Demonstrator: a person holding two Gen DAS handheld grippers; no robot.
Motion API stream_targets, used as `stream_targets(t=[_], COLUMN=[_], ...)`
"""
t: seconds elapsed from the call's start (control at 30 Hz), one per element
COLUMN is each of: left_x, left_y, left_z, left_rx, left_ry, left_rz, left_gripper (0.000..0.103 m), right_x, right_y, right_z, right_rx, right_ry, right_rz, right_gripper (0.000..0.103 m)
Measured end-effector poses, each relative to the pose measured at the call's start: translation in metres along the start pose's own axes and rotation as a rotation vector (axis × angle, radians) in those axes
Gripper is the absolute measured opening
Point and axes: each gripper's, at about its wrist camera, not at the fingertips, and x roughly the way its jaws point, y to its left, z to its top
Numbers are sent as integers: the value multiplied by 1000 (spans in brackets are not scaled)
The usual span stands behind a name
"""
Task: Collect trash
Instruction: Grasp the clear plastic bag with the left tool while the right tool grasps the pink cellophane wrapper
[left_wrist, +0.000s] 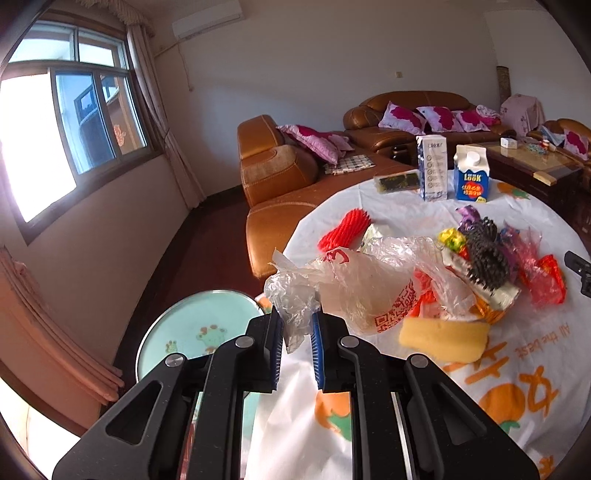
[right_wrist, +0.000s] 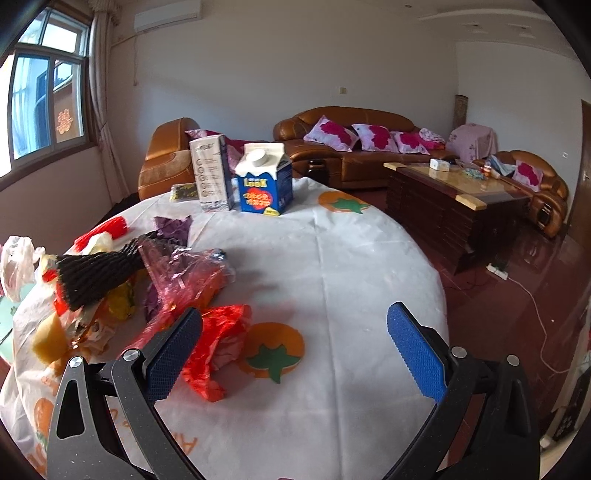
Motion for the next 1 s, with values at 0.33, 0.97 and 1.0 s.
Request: stream_targets(t=[0.33, 0.97, 1.0], left_x=[-13, -8, -7], left_y=[18, 22, 23], left_z=[-12, -22, -22], left_rx=[-29, -19, -21], left_ry=[-10, 7, 8], left_rz=[-3, 9, 9], left_gripper=[13, 13, 13], right_x=[-18, 4, 3], right_y=[33, 61, 60], right_z=[8, -15, -15], right_rx=[-43, -70, -72], right_ry=[-42, 145, 138], right_rz=[51, 206, 210], right_gripper=[97, 20, 16])
